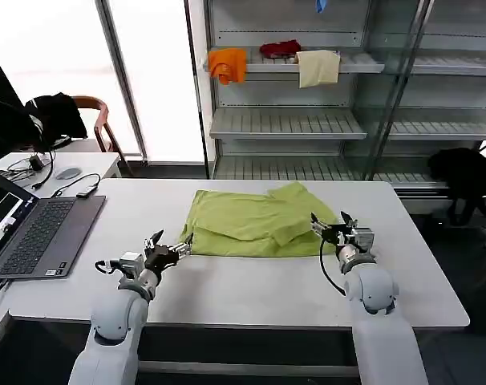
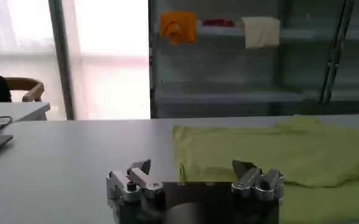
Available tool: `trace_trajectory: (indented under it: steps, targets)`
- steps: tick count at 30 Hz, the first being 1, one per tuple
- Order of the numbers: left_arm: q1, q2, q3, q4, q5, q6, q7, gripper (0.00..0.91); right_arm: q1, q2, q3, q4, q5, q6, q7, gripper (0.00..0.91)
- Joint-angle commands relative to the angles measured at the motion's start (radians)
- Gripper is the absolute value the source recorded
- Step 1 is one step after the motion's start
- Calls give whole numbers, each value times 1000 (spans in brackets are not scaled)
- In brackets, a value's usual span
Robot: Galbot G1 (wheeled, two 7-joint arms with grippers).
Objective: Fold and organize the clothes.
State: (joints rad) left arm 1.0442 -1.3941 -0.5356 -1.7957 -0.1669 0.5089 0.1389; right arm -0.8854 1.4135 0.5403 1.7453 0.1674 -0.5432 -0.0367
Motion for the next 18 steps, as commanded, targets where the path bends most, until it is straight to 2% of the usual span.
trace_trajectory:
  steps: [1, 4, 9, 18]
  targets:
    - [14, 1, -1, -14, 0, 0, 0, 907, -16, -9, 11, 47, 33, -20, -6, 907]
    - [17, -1, 1, -20, 0, 1, 0, 907, -58, -19, 13, 66, 10, -30, -17, 907]
    - [24, -8, 11, -17, 32, 6, -3, 907, -163, -13, 43, 57, -19, -4, -43, 907]
    - [2, -16, 30, 36, 75, 25, -24, 907, -210, -13, 58, 28, -30, 18, -58, 907]
